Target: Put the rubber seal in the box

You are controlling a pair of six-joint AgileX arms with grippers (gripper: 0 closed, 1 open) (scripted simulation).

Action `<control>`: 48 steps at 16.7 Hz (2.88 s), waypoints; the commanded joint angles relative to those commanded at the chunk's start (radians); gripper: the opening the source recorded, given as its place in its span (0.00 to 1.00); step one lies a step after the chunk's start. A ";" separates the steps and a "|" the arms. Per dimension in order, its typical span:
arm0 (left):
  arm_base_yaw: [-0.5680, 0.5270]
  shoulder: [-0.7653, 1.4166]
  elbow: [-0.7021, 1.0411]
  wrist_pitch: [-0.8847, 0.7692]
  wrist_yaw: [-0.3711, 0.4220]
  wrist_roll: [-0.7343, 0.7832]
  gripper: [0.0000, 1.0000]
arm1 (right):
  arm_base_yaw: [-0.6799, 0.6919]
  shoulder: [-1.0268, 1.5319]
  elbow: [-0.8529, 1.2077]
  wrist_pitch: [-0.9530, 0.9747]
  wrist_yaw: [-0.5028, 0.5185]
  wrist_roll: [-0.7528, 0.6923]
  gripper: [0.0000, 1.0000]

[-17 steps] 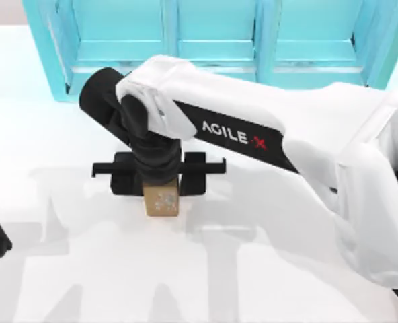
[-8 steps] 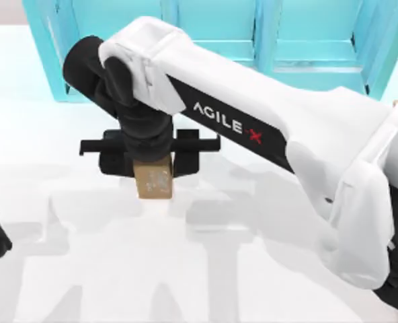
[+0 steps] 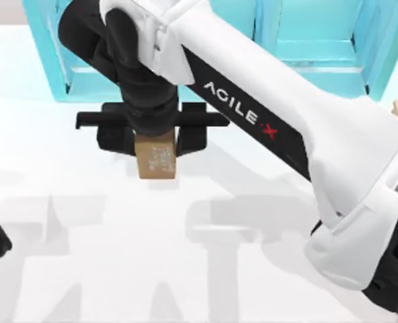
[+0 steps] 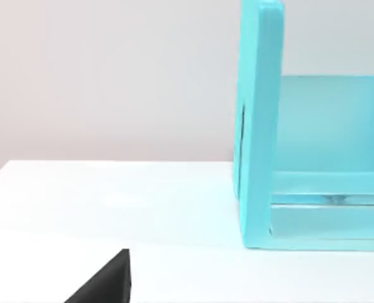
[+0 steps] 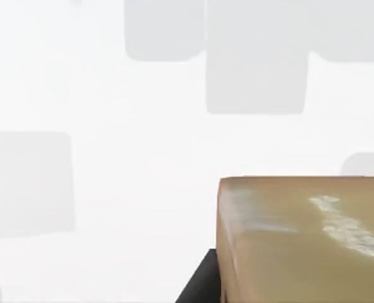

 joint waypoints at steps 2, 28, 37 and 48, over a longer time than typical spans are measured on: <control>0.000 0.000 0.000 0.000 0.000 0.000 1.00 | -0.001 -0.001 0.005 -0.004 0.000 0.000 0.00; 0.000 0.000 0.000 0.000 0.000 0.000 1.00 | -1.196 -1.097 -1.527 0.482 -0.221 -1.191 0.00; 0.000 0.000 0.000 0.000 0.000 0.000 1.00 | -1.208 -1.101 -1.584 0.528 -0.224 -1.203 0.00; 0.000 0.000 0.000 0.000 0.000 0.000 1.00 | -1.200 -1.054 -1.739 0.746 -0.223 -1.194 0.08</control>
